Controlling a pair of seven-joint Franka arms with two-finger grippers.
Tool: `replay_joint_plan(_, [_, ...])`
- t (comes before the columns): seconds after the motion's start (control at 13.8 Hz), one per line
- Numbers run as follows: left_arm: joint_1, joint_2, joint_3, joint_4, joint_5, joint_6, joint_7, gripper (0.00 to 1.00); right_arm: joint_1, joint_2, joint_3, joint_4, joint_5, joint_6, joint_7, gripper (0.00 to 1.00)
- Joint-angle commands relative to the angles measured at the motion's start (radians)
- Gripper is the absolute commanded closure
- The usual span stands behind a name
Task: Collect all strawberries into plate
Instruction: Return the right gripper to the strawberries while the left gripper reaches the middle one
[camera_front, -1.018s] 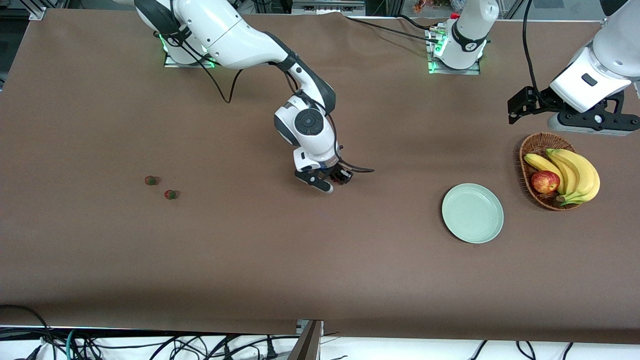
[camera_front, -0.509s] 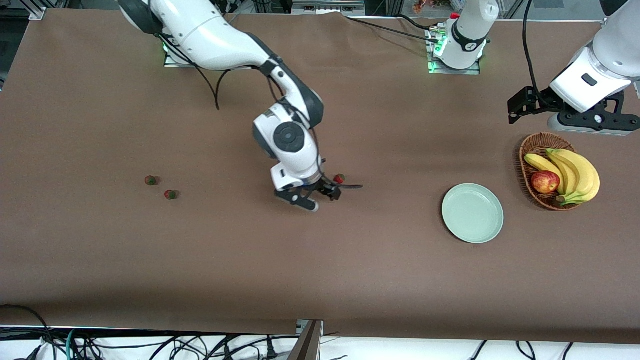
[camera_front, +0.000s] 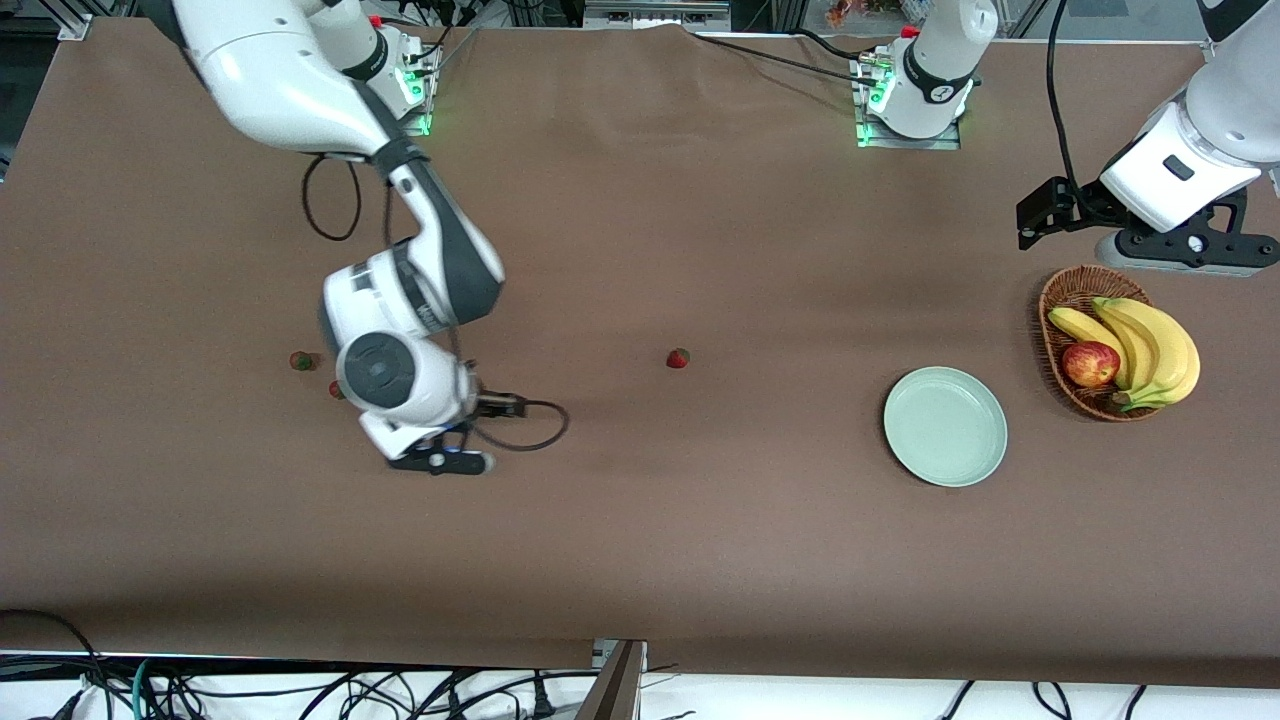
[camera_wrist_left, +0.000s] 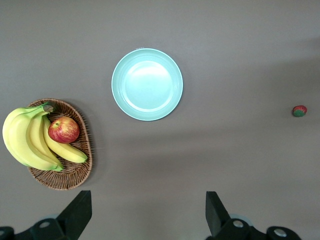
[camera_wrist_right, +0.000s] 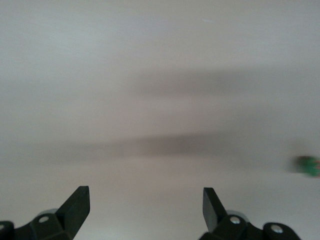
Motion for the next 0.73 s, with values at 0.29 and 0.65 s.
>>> replay_joint_plan(0.29, [-0.069,0.21,-0.086,0.032,-0.012,-0.076,0.002,0.0,-0.025,-0.082,-0.208,-0.163,0.005,-0.031,-0.369,0.0])
replay_joint_plan(0.65, [-0.256,0.409,-0.104,0.018,-0.1,0.221,-0.295,0.0,-0.097,-0.108,-0.243,-0.32,0.063,0.106,-0.517,0.0])
